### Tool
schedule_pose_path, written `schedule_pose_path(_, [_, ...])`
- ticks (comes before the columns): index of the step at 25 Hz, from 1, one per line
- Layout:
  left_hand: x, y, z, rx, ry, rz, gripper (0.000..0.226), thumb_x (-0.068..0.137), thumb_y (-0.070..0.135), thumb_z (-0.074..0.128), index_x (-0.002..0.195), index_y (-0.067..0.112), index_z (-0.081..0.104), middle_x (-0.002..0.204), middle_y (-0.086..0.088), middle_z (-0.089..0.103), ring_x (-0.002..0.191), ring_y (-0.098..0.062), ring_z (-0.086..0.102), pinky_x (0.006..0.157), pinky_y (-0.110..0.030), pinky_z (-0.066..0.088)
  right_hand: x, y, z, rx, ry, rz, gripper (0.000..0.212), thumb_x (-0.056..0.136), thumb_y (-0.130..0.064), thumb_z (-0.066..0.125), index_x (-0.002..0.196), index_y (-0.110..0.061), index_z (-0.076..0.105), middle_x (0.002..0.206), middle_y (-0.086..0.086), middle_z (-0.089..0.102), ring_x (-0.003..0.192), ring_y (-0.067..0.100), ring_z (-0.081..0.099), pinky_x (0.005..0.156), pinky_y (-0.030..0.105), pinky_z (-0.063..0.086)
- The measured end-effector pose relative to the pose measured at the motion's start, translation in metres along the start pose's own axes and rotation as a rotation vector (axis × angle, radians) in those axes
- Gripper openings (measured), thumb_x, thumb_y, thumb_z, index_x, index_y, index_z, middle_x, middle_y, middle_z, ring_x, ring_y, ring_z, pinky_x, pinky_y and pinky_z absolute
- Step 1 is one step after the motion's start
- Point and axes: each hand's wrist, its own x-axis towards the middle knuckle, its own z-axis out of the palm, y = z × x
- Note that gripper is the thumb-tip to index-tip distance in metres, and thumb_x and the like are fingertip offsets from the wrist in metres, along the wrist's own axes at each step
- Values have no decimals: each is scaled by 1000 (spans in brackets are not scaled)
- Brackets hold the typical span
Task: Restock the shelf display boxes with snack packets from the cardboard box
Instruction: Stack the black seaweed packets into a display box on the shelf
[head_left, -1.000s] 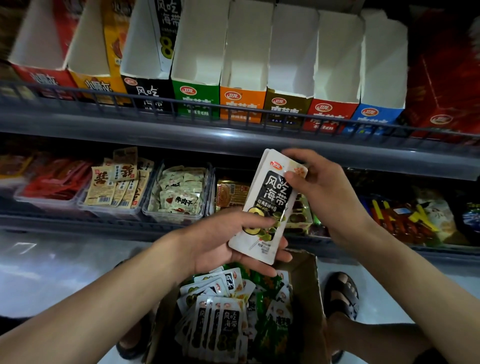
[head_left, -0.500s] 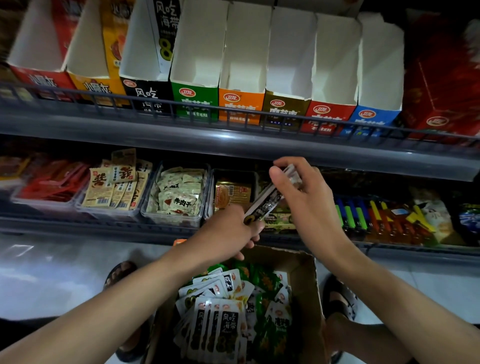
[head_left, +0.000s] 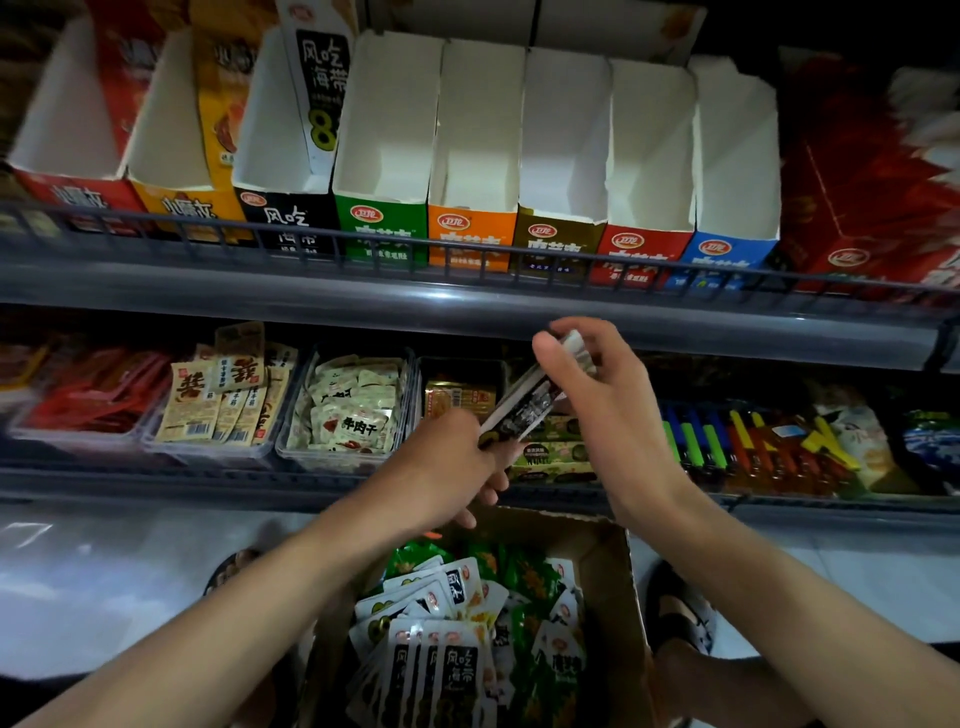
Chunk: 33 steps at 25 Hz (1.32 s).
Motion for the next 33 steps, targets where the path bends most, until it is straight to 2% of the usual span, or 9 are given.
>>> schedule_pose_path(5, [-19, 14, -31, -415, -255, 39, 25, 94, 25, 60, 111, 7, 66, 96, -20, 72, 90, -33, 71, 63, -37, 60, 3, -7, -17, 264, -146, 146, 27, 89, -16, 66, 116, -12, 66, 107, 6, 73, 97, 18, 70, 83, 33, 56])
schedule_pose_path(9, [-25, 19, -45, -406, -352, 35, 24, 93, 23, 60, 109, 7, 67, 95, -20, 71, 88, -34, 71, 58, -33, 60, 3, -19, -22, 164, -282, 141, 23, 84, -19, 69, 106, -12, 70, 103, 7, 75, 91, 19, 70, 73, 28, 51])
schedule_pose_path(14, [-35, 38, -87, -436, -384, 164, 30, 94, 25, 59, 113, 4, 65, 101, -21, 71, 94, -36, 69, 66, -37, 60, 24, -86, -7, 60, -305, -14, 20, 83, -12, 71, 101, -4, 71, 95, 11, 76, 83, 19, 71, 63, 21, 51])
schedule_pose_path(17, [-38, 53, -115, -520, -103, 293, 29, 95, 27, 58, 116, 8, 63, 105, -15, 73, 97, -29, 71, 72, -36, 60, 48, -134, 18, 54, -254, -156, 11, 82, -5, 73, 92, -4, 72, 87, 12, 76, 73, 16, 67, 58, 19, 51])
schedule_pose_path(20, [-34, 52, -144, -596, 483, 407, 28, 96, 34, 56, 112, 13, 66, 100, -5, 74, 84, -22, 72, 66, -34, 59, 83, -175, 46, 74, -173, -301, 7, 85, -5, 71, 90, -9, 70, 84, 2, 76, 70, 8, 67, 56, 18, 49])
schedule_pose_path(23, [-29, 39, -164, 23, 1005, 359, 25, 96, 42, 52, 114, 28, 62, 109, 10, 65, 88, -12, 61, 80, -37, 51, 128, -198, 75, 95, -105, -364, 12, 87, -6, 71, 98, -9, 69, 91, 1, 75, 72, 6, 68, 56, 17, 49])
schedule_pose_path(26, [-21, 31, -165, 558, 1006, 258, 37, 99, 41, 46, 134, 30, 49, 137, 4, 46, 106, -17, 58, 82, -35, 48, 169, -204, 101, 104, -32, -313, 26, 82, -4, 75, 107, -1, 68, 96, 6, 73, 70, 9, 68, 56, 19, 52])
schedule_pose_path(29, [-8, 24, -170, 697, 931, 194, 43, 99, 46, 41, 136, 25, 49, 145, -1, 35, 119, -23, 52, 85, -40, 51, 199, -200, 120, 49, -16, -278, 37, 79, -2, 77, 114, 2, 65, 106, 13, 72, 78, 16, 69, 61, 24, 55])
schedule_pose_path(33, [-2, 25, -175, 762, 924, 142, 39, 100, 44, 41, 127, 21, 57, 138, -3, 41, 114, -24, 52, 78, -37, 50, 224, -194, 133, -85, -67, -259, 40, 77, -5, 80, 115, -1, 66, 110, 10, 72, 86, 17, 70, 68, 26, 60])
